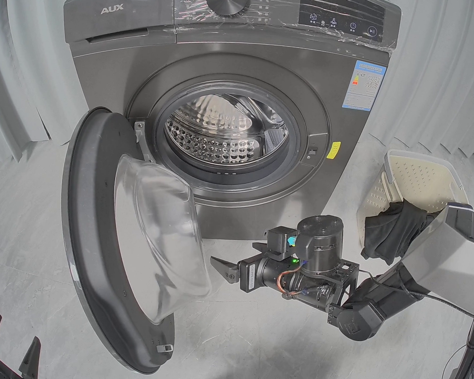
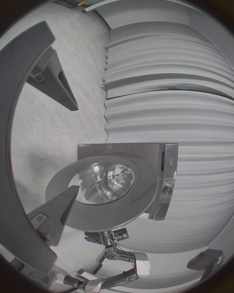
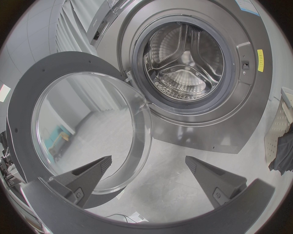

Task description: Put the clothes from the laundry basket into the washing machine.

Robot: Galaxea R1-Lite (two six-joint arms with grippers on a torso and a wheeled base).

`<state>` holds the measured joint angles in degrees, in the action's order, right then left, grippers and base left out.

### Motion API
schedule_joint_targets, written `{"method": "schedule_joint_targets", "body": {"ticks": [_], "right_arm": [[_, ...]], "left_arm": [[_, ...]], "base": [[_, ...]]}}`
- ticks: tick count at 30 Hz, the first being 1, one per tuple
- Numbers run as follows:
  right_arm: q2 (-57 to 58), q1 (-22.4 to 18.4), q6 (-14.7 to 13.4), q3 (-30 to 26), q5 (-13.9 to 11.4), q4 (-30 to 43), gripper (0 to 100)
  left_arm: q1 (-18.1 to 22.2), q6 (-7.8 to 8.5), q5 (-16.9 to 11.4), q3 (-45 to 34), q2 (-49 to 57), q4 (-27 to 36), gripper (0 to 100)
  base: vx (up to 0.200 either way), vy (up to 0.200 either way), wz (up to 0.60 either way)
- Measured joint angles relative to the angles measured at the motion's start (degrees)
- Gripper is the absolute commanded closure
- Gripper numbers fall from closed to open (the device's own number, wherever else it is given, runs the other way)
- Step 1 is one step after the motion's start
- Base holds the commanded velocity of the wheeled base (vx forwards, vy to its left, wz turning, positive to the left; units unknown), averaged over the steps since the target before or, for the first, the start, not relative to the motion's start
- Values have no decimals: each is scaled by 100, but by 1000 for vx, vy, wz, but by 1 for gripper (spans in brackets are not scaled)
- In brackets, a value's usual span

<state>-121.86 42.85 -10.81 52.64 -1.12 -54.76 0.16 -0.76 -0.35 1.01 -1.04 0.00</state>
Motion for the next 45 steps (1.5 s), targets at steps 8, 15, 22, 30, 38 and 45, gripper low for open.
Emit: {"method": "schedule_joint_targets", "body": {"ticks": [8, 15, 22, 30, 38, 45], "right_arm": [[-240, 12, 15, 350, -76, 73, 0], [-529, 327, 9, 800, -119, 76, 0], [-728, 389, -7, 1123, -112, 49, 0], [-861, 306, 9, 1495, -122, 90, 0], [-1150, 434, 6, 1971, -141, 150, 0], [-1515, 696, -21, 2749, -84, 460, 0]], "left_arm": [[0, 0, 0, 0, 0, 0, 0], [0, 0, 2, 0, 0, 0, 0], [0, 0, 2, 0, 0, 0, 0], [0, -2, 0, 0, 0, 0, 0], [0, -2, 0, 0, 0, 0, 0], [0, -2, 2, 0, 0, 0, 0]], "base": [[0, 0, 0], [0, 0, 0], [0, 0, 0], [0, 0, 0], [0, 0, 0], [0, 0, 0]]}}
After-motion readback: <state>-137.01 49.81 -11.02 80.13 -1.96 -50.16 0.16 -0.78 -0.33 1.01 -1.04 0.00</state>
